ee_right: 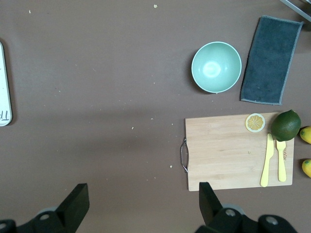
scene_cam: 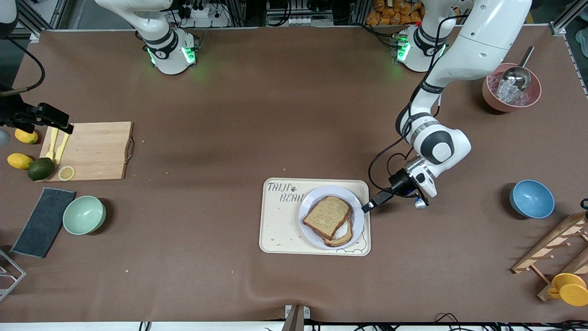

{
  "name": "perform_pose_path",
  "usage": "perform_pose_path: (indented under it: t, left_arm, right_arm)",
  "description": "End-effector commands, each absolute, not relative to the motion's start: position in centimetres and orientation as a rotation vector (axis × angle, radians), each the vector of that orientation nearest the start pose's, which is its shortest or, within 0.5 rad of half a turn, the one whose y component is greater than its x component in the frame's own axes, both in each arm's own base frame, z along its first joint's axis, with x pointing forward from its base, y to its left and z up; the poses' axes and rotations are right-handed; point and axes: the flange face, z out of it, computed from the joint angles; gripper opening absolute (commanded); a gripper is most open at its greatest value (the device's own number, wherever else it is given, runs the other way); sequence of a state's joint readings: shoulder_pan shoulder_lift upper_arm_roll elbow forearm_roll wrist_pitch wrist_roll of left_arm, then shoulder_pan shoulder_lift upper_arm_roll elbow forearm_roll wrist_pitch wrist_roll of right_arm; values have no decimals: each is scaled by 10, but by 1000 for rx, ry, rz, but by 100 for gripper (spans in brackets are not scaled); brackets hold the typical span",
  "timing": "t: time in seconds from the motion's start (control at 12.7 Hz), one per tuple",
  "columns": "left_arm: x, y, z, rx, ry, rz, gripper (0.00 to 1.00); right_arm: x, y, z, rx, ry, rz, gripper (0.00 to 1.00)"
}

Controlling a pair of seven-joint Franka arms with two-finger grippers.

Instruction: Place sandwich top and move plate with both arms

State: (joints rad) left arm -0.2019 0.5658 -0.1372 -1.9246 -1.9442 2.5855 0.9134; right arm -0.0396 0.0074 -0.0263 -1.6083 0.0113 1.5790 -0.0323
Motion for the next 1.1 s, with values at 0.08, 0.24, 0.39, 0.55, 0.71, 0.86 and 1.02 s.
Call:
perform_pose_path:
  t: [0.08,0.24,0.39,0.55,0.71,0.86,1.02]
  left_arm:
    - [589,-170,205,2225,453,430,100]
    - [598,-144,210,2330,369,485,100]
    - [612,-103,215,2436,244,529,100]
    - [622,-68,228,2510,132,569,100]
    - [629,-45,238,2578,14,592,100]
    - [633,-20,256,2640,-98,623,100]
    - [640,6,279,2685,-187,570,100]
  right_arm:
    - [555,-39,603,-3134,80,62,100]
    - [555,-39,603,-3134,80,60,100]
    - [555,-39,603,-3134,80,62,100]
    - [555,-39,603,-3134,80,60,100]
    - [555,-39,603,-3134,80,62,100]
    - [555,-39,603,-3134,80,62,100]
    - [555,-39,603,-3134,80,62,100]
